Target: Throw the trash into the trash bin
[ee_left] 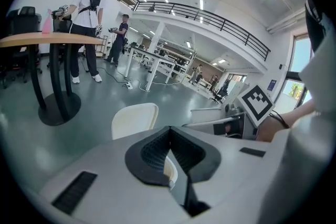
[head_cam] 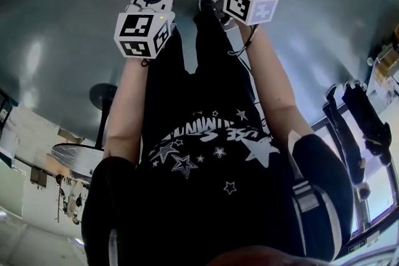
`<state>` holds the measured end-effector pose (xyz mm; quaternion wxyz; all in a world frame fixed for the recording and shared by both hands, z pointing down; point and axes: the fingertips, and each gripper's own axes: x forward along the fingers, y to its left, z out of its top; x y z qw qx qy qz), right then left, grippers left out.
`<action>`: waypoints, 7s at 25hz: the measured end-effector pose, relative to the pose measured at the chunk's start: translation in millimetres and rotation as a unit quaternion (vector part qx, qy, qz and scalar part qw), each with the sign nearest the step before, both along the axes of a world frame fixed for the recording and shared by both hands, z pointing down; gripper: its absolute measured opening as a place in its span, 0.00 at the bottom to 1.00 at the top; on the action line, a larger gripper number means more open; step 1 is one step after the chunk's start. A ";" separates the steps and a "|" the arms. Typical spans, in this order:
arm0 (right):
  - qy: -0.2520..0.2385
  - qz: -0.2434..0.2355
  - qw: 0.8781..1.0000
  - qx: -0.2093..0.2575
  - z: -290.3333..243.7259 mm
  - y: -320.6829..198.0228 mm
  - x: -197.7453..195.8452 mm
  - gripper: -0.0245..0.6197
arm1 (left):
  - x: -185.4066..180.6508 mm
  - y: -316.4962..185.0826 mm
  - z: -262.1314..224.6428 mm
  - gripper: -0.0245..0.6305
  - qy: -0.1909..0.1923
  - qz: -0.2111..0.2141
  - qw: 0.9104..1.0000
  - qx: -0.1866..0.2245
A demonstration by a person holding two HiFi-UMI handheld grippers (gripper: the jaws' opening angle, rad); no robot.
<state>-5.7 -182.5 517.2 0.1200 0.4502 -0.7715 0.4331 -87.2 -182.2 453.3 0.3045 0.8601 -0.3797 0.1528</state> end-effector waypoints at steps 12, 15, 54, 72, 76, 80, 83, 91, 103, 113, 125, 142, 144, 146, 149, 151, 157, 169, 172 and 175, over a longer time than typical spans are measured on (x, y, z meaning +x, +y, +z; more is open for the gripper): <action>0.009 -0.004 0.999 -0.036 58.1 12.4 8.0 0.55 | 3.1 3.5 58.6 0.05 -0.017 -0.028 0.999 -0.038; 0.011 -0.009 0.999 -0.045 69.2 18.4 9.5 0.55 | 5.9 6.8 67.3 0.05 -0.022 -0.030 0.998 -0.046; 0.057 -0.077 0.990 -0.106 189.6 26.8 5.7 0.55 | 15.8 26.5 214.9 0.05 -0.081 -0.076 0.982 -0.154; 0.077 -0.122 0.975 -0.167 204.2 38.6 2.7 0.55 | 19.7 33.7 236.8 0.05 -0.112 -0.064 0.974 -0.185; 0.078 -0.116 0.975 -0.171 209.4 40.5 1.3 0.60 | 20.6 33.7 239.9 0.05 -0.109 -0.061 0.974 -0.187; 0.083 -0.107 0.976 -0.170 208.7 39.9 1.3 0.65 | 19.1 32.1 237.4 0.05 -0.109 -0.055 0.975 -0.184; 0.081 -0.099 0.977 -0.170 200.5 38.3 8.0 0.65 | 20.6 31.5 229.1 0.05 -0.109 -0.053 0.976 -0.180; 0.082 -0.077 0.981 -0.157 190.1 22.7 9.3 0.65 | 12.5 24.9 224.6 0.05 -0.110 -0.046 0.978 -0.173; 0.057 -0.058 0.986 -0.147 162.4 9.1 9.7 0.65 | 19.6 18.9 200.3 0.05 -0.106 -0.029 0.982 -0.152; 0.102 -0.044 0.987 -0.116 142.8 1.7 20.2 0.40 | 22.8 24.4 188.0 0.05 -0.096 -0.033 0.984 -0.148; 0.122 -0.026 0.989 -0.081 105.0 -11.4 24.4 0.15 | 20.5 15.4 152.2 0.05 -0.093 -0.039 0.987 -0.125; 0.059 -0.020 0.996 -0.065 -0.9 -12.1 43.2 0.05 | 25.4 -9.0 58.3 0.05 -0.109 -0.068 0.990 -0.057; 0.052 -0.034 0.997 -0.055 -12.8 -8.4 44.8 0.05 | 22.6 -14.7 42.9 0.05 -0.111 -0.084 0.989 -0.044; 0.044 -0.048 0.997 -0.047 -20.3 -4.5 48.5 0.05 | 18.9 -21.4 27.6 0.05 -0.115 -0.101 0.988 -0.028; 0.039 -0.055 0.997 -0.041 -33.1 -1.1 60.1 0.05 | 16.2 -27.8 3.2 0.05 -0.115 -0.124 0.986 -0.002; 0.038 -0.061 0.997 -0.039 -39.1 4.0 67.4 0.05 | 16.6 -25.0 -13.0 0.05 -0.108 -0.137 0.985 0.010; 0.032 -0.057 0.998 -0.024 -55.7 8.1 85.0 0.05 | 26.0 -1.9 -33.9 0.05 -0.103 -0.138 0.985 0.020; 0.034 -0.019 0.999 -0.015 -71.5 48.8 78.7 0.05 | 10.8 40.1 -55.3 0.05 -0.085 -0.111 0.989 0.039; 0.038 -0.017 0.999 -0.010 -75.0 61.0 72.3 0.05 | -2.5 54.9 -62.0 0.05 -0.076 -0.120 0.989 0.046; 0.040 -0.014 0.999 0.000 -81.1 71.0 62.9 0.05 | -18.1 70.8 -62.5 0.05 -0.071 -0.127 0.988 0.047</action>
